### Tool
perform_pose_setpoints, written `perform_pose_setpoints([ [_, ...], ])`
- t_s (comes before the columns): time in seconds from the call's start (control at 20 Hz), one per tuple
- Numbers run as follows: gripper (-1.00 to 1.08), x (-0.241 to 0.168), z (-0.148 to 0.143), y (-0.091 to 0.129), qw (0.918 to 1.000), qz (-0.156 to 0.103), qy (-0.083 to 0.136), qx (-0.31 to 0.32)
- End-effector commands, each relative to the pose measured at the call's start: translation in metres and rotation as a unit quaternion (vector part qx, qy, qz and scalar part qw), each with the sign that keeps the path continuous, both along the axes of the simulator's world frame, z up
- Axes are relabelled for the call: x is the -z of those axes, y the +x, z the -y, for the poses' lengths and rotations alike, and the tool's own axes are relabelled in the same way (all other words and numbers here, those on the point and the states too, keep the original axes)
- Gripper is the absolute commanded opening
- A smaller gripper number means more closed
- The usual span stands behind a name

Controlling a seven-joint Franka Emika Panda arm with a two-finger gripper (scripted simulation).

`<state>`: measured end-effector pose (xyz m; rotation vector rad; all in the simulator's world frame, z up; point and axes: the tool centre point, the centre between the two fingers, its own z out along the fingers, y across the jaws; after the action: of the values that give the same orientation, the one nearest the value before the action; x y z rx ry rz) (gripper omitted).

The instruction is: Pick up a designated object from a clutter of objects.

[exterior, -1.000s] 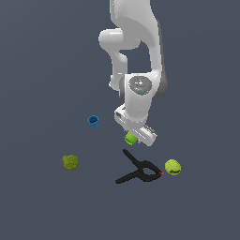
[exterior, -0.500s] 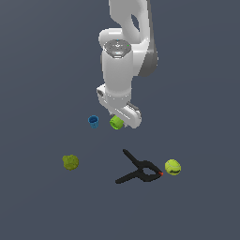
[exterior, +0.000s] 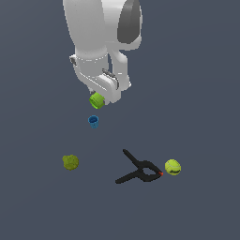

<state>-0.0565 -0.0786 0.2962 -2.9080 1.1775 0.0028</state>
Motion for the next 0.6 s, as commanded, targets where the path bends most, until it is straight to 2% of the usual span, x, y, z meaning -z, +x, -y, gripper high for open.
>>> perform_pose_setpoints([
  [0.0, -1.0, -0.025, 0.018, -0.008, 1.0, 0.0, 0.0, 0.0],
  [0.55, -1.0, -0.114, 0.084, -0.031, 1.0, 0.0, -0.001, 0.0],
])
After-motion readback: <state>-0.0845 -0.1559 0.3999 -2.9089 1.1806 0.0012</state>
